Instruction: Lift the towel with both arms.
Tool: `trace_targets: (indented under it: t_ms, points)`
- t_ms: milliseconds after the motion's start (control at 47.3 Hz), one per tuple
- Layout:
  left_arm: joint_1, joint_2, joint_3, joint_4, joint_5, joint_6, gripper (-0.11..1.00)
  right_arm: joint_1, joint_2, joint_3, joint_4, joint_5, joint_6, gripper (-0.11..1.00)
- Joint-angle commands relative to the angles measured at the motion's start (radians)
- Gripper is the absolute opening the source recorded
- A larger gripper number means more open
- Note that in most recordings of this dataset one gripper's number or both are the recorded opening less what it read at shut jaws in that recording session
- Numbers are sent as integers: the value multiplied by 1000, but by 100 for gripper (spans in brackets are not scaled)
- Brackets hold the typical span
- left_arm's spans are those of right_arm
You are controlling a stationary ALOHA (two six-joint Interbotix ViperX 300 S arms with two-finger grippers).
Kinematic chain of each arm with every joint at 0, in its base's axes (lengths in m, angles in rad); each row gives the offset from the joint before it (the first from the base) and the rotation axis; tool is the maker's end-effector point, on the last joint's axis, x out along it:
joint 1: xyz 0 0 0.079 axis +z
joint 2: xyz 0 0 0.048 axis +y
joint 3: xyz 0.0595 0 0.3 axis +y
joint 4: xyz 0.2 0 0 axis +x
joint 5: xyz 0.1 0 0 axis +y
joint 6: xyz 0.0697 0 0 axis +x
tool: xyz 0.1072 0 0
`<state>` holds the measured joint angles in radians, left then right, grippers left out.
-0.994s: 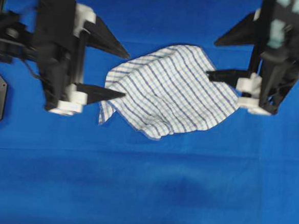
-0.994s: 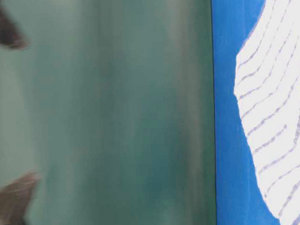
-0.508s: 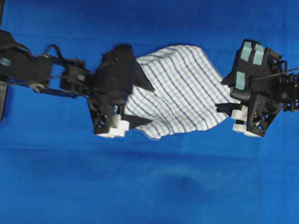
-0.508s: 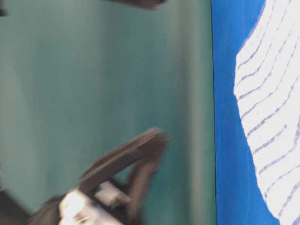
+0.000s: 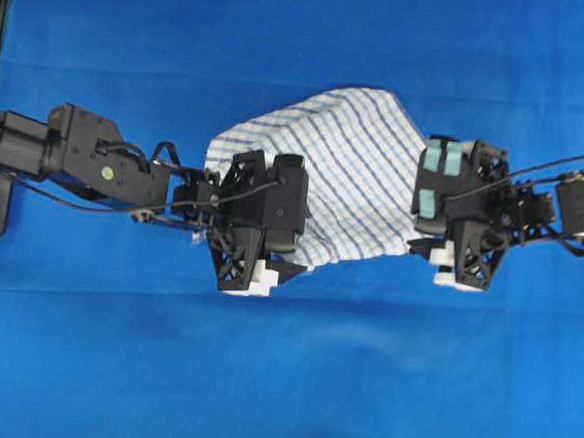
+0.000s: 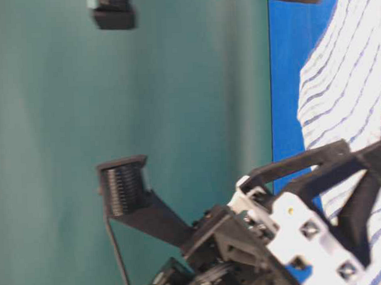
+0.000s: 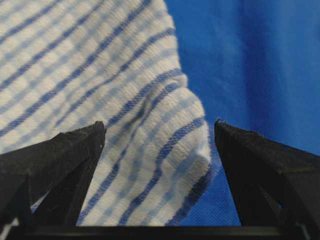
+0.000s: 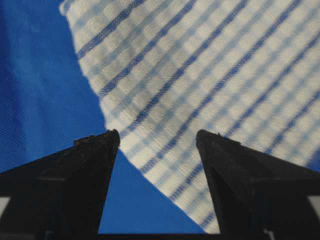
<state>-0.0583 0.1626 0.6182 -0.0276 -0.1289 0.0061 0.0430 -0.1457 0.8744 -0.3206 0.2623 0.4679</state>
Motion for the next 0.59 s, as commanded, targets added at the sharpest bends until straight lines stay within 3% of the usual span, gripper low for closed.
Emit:
trace_targets:
  t_ms: [0,296,571]
  points:
    - [-2,0,2,-2,-20,0,91,2,34,-5,2,-52,0,65]
    - [-2,67,32,-6,-120,-32,90,2,126,-6,2,-114,2,65]
    - [-2,81,28,-6,-121,-32,86,2,152,-17,2,-118,2,63]
